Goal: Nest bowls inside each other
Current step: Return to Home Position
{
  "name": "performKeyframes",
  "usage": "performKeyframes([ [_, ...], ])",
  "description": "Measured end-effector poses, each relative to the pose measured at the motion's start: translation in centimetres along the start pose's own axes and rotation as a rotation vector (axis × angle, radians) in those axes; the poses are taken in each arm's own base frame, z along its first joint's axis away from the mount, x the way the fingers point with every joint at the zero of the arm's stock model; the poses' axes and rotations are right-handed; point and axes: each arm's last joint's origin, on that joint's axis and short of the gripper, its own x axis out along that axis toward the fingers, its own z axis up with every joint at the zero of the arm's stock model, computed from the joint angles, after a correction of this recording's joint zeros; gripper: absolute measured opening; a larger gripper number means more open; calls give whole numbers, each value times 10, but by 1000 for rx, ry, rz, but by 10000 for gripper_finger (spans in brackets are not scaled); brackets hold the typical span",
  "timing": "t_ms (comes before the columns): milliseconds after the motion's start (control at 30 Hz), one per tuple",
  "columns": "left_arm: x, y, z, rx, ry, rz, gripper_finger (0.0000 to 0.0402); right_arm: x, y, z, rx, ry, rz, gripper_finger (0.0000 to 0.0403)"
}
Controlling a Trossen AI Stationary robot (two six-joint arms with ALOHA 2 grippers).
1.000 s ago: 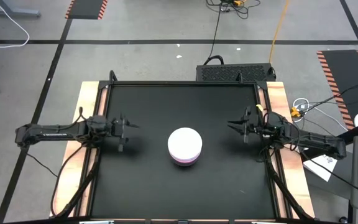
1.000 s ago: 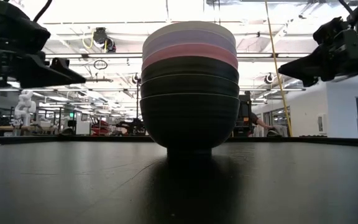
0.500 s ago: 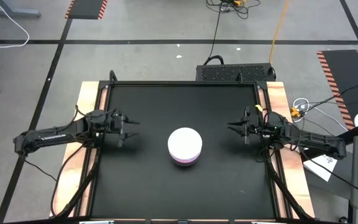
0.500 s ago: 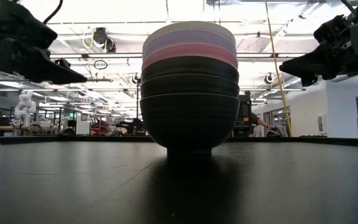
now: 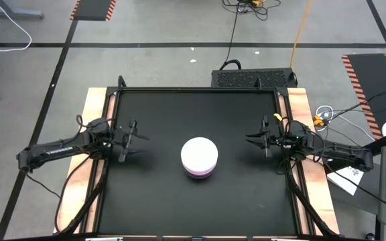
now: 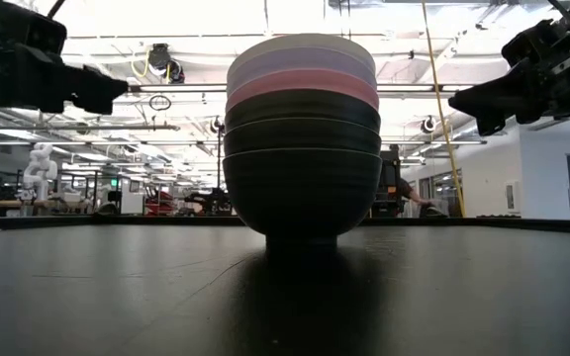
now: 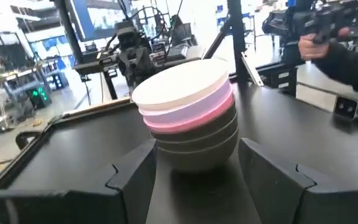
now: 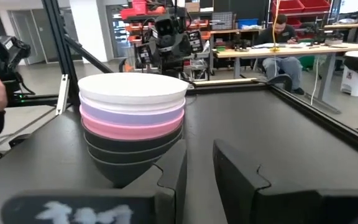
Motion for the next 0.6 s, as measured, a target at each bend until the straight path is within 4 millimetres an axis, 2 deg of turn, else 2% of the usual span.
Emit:
performKeyframes([
  [167, -1, -1, -11, -13, 64, 23, 230, 0, 0, 0, 11, -1, 8, 68],
  [600, -2, 1, -12, -55, 74, 54, 230, 0, 1, 0, 6, -2, 22, 68],
])
